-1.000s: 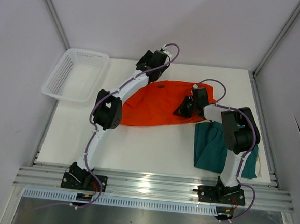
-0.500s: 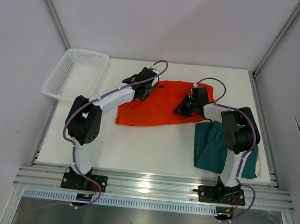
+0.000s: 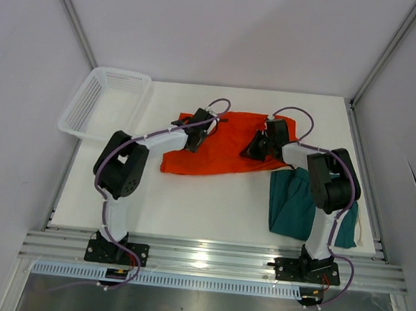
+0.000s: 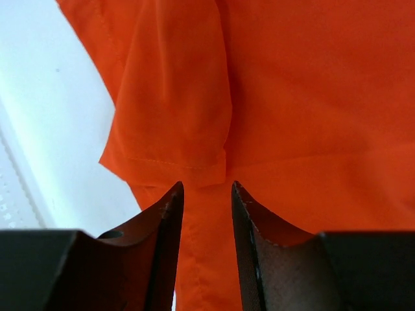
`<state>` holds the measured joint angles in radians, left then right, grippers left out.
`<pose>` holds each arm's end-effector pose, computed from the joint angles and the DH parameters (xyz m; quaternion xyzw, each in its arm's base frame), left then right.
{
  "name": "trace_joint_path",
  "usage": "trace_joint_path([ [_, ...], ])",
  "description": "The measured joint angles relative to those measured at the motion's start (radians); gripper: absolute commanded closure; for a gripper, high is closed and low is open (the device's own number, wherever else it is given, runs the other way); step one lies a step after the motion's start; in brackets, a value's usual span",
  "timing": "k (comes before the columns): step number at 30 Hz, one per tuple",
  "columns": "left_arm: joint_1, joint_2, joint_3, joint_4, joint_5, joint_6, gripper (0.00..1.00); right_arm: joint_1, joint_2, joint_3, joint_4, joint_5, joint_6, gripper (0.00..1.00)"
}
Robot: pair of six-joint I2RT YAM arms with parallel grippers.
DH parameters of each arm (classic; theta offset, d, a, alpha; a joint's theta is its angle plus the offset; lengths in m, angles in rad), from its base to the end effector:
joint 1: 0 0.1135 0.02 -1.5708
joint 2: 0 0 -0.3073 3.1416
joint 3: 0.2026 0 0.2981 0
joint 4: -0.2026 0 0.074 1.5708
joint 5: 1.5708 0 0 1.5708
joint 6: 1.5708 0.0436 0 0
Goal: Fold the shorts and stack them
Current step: Fold the shorts
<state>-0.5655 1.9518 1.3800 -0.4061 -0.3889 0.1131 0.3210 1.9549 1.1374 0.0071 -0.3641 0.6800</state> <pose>0.4109 -0.2412 0.1964 0.2591 0.9036 0.1158 0.3208 0.4295 0.1592 0.1433 0.0969 0.9106 0.3226 0.2395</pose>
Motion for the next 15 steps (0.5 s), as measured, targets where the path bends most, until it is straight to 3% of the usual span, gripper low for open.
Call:
trace_joint_path([
  [15,0.021,0.113,0.09,-0.021,0.005,-0.019,0.7,-0.004,0.0,0.0,-0.002,0.0,0.0,1.0],
])
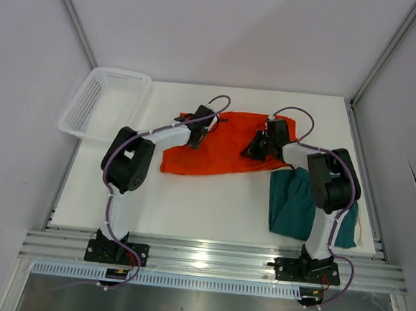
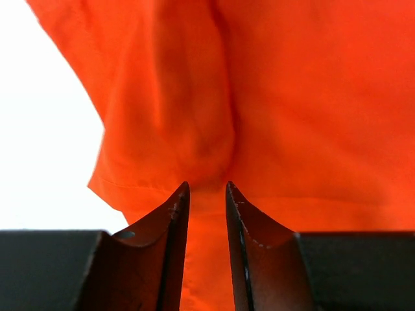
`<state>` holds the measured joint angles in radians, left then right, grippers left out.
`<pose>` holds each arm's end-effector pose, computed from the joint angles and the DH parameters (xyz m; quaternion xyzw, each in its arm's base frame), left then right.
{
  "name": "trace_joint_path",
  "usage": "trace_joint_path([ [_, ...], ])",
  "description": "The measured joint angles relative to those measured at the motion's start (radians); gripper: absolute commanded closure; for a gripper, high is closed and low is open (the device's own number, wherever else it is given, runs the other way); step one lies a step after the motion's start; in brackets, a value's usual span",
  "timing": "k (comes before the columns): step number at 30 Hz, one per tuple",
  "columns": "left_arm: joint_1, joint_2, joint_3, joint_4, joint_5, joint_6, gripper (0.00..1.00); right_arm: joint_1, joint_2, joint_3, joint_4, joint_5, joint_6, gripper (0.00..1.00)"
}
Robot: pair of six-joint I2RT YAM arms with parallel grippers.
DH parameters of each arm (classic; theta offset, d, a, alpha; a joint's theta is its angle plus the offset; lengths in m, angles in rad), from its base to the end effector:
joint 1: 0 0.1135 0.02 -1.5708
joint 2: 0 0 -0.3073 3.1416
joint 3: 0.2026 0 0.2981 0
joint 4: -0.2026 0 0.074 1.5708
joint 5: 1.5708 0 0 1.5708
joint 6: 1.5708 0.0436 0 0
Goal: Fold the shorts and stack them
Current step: Fold the shorts
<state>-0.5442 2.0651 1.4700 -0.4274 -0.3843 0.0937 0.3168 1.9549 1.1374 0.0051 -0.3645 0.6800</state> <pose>0.4370 -0.2453 0.1723 0.2472 0.9135 0.1198 0.3001 0.4300 0.1573 0.1432 0.0990 0.9107 0.3219 0.2393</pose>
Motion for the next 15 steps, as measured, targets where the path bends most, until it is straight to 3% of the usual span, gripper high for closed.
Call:
trace_joint_path([
  [11,0.018,0.048,0.046,-0.022,0.005,-0.016,0.69,0.0,0.0,0.0,0.0,0.0,0.0,1.0],
  [14,0.019,0.049,0.048,-0.033,0.012,-0.017,0.77,0.0,0.0,0.0,0.0,0.0,0.0,1.0],
  [15,0.02,0.05,0.051,-0.035,0.016,-0.017,0.86,0.0,0.0,0.0,0.0,0.0,0.0,1.0],
])
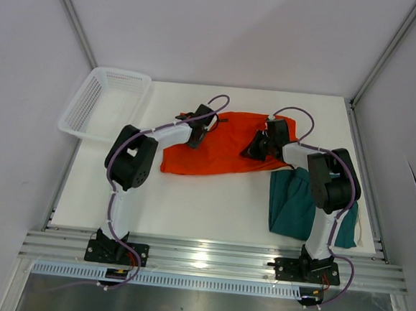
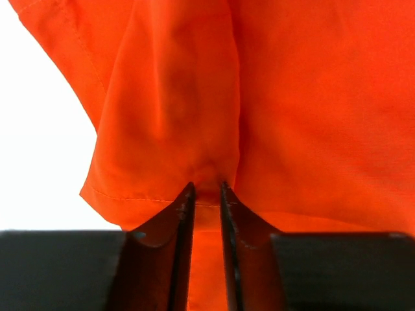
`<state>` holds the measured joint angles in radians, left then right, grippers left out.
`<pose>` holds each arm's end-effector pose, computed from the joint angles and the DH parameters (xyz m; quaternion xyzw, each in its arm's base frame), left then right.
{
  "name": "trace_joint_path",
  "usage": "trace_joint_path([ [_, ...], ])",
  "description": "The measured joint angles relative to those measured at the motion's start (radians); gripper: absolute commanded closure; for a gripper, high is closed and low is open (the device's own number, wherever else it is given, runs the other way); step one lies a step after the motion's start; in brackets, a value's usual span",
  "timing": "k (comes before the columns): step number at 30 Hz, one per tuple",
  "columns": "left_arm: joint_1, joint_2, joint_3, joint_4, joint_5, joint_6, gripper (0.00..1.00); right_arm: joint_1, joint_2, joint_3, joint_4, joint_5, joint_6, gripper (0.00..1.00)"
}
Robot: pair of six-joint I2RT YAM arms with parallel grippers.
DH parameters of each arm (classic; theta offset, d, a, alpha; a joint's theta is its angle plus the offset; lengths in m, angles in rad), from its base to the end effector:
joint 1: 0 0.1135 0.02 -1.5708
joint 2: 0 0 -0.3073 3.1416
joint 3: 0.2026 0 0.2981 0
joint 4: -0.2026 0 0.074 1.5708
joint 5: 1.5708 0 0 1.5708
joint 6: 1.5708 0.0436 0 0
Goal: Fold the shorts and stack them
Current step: Fold the shorts
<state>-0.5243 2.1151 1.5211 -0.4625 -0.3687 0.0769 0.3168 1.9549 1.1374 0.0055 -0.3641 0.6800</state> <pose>0.4503 -0.2423 0.1628 0.2370 0.9219 0.1174 0.2831 0.4300 0.1573 0.1432 0.0990 0.9106 0.3218 0.2395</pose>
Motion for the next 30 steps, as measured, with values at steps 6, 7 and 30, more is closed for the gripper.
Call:
trace_joint_path([
  [6,0.002,0.008,0.016,-0.019,0.018,-0.006,1.0,0.0,0.0,0.0,0.0,0.0,0.0,1.0],
  [7,0.003,0.008,0.016,-0.019,0.024,-0.006,1.0,0.0,0.0,0.0,0.0,0.0,0.0,1.0],
  [30,0.017,-0.064,0.004,-0.056,0.093,-0.025,0.59,0.0,0.0,0.0,0.0,0.0,0.0,1.0],
])
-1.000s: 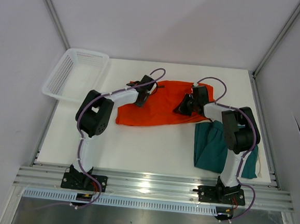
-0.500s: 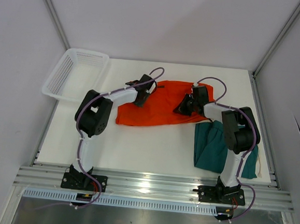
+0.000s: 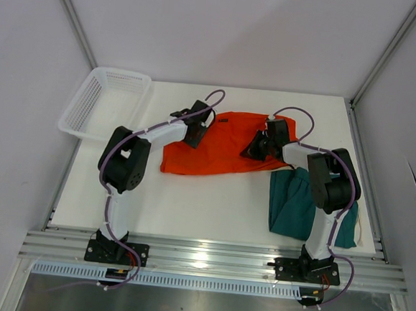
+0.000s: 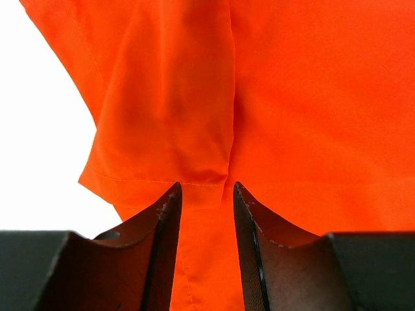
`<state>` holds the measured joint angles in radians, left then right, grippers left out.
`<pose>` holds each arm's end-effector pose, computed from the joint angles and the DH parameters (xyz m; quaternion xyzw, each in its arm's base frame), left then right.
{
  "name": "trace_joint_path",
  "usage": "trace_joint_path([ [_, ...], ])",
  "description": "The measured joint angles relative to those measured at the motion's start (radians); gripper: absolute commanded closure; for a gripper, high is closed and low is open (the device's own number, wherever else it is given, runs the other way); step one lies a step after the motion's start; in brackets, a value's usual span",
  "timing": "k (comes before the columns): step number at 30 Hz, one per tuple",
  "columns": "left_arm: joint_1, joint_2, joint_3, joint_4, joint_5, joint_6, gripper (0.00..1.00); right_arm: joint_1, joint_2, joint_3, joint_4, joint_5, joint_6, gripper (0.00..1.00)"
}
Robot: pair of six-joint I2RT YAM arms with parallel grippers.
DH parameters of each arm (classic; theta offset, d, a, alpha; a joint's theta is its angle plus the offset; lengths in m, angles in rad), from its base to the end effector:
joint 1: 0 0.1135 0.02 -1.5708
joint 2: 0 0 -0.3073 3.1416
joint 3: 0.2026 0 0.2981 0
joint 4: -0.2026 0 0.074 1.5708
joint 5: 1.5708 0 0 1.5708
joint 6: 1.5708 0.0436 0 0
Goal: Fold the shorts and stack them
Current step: Fold the shorts
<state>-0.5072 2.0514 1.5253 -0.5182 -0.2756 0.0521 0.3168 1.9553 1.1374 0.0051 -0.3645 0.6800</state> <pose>0.4454 -0.2339 0.1910 0.2296 0.9291 0.0711 0.2810 0.4300 0.1573 0.1430 0.0991 0.9107 0.3218 0.2391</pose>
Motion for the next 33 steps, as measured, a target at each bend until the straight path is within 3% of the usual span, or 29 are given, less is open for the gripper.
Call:
trace_joint_path([
  [18,0.036,0.034,-0.023,-0.01,0.026,0.0,0.61,0.0,0.0,0.0,0.0,0.0,0.0,1.0],
  [24,0.04,0.037,-0.02,-0.009,0.048,-0.005,0.86,0.0,0.0,0.0,0.0,0.001,0.0,1.0],
  [33,0.042,0.039,-0.017,-0.014,0.069,-0.009,0.97,0.0,0.0,0.0,0.0,0.001,0.0,1.0],
])
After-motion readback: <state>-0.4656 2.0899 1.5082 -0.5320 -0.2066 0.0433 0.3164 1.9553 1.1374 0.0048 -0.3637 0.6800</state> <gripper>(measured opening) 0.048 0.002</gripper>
